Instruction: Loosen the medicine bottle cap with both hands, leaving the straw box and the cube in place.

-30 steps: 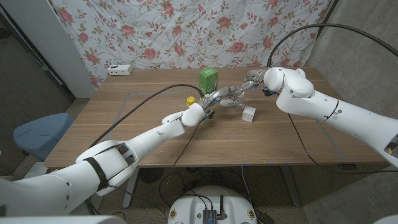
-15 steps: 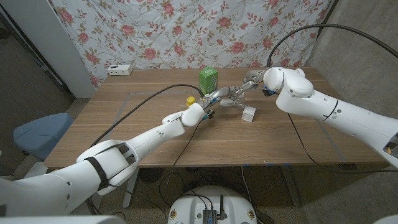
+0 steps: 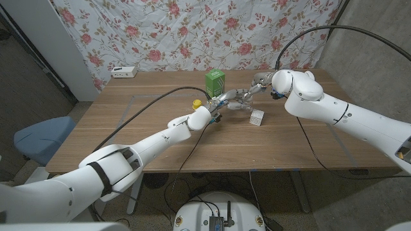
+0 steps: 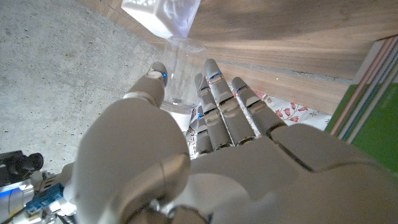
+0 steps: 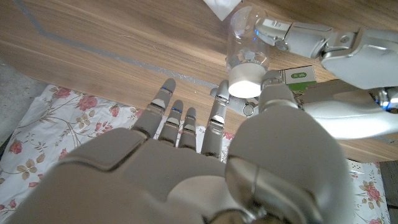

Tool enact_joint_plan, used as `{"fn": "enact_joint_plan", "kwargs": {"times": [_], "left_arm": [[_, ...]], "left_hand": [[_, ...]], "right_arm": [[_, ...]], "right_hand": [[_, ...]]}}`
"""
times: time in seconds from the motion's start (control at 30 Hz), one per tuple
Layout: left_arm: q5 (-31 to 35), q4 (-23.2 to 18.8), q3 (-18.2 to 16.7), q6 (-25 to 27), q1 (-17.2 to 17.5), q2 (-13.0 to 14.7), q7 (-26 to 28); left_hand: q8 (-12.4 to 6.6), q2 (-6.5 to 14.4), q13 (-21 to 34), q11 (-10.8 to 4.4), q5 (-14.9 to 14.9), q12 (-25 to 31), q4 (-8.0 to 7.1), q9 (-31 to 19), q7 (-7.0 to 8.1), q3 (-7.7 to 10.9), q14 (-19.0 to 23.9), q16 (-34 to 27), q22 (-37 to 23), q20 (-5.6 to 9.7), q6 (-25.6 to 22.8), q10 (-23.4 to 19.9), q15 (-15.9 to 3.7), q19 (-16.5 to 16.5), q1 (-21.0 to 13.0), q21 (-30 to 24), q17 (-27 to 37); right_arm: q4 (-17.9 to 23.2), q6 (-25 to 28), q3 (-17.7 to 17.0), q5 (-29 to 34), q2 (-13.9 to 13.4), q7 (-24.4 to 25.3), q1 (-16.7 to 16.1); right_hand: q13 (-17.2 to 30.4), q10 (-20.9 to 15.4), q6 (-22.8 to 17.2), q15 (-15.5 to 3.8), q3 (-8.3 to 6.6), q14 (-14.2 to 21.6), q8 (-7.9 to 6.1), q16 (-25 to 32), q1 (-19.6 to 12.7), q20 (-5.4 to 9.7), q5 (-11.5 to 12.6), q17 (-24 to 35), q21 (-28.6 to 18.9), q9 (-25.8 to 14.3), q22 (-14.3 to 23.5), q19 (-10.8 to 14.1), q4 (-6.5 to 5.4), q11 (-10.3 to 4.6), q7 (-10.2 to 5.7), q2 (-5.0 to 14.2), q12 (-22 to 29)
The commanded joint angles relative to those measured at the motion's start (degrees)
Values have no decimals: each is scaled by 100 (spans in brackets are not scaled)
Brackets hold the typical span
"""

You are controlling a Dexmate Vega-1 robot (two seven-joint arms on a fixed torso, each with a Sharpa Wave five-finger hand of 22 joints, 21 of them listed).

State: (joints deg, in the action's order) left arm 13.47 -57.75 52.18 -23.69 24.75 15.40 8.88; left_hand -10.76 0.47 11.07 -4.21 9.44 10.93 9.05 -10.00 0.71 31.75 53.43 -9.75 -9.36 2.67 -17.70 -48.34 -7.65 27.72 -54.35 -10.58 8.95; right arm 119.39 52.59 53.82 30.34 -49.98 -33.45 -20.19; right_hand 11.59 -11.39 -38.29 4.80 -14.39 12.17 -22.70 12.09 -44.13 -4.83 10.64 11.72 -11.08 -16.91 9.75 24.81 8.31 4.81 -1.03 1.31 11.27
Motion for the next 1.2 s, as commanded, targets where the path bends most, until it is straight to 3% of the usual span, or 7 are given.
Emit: {"fn": "enact_joint_plan", "kwargs": {"times": [0.03,0.6,1.2], "left_arm": [[14,-43,3,36,20,11,8],[23,-63,4,31,32,10,15],[-4,81,15,-33,-34,-36,-22]], "left_hand": [[4,63,8,-386,51,29,-20,-18,15,34,54,-19,-14,150,13,-434,-391,-34,-12,-6,24],[2,64,7,-390,51,32,-21,-18,19,36,61,-23,-14,154,10,-438,-389,-33,-6,-8,26],[2,64,7,-391,51,34,-30,-18,26,40,49,-15,-14,155,11,-443,-385,-30,15,-9,23]], "right_arm": [[36,-39,-78,-27,-14,139,-112],[101,-166,-287,-276,-77,316,-275],[4,-393,-501,-778,-73,505,-353]], "right_hand": [[24,-39,-72,-37,-25,69,-72,29,-92,22,42,-6,-24,-12,14,62,56,-23,-15,26,39],[20,-174,-327,-181,-192,175,-176,65,-432,103,45,-7,-39,13,13,146,144,-119,-145,168,61],[13,-183,-285,-245,-523,172,-126,38,-1125,170,46,-22,-14,85,9,130,253,-198,-240,328,31]]}}
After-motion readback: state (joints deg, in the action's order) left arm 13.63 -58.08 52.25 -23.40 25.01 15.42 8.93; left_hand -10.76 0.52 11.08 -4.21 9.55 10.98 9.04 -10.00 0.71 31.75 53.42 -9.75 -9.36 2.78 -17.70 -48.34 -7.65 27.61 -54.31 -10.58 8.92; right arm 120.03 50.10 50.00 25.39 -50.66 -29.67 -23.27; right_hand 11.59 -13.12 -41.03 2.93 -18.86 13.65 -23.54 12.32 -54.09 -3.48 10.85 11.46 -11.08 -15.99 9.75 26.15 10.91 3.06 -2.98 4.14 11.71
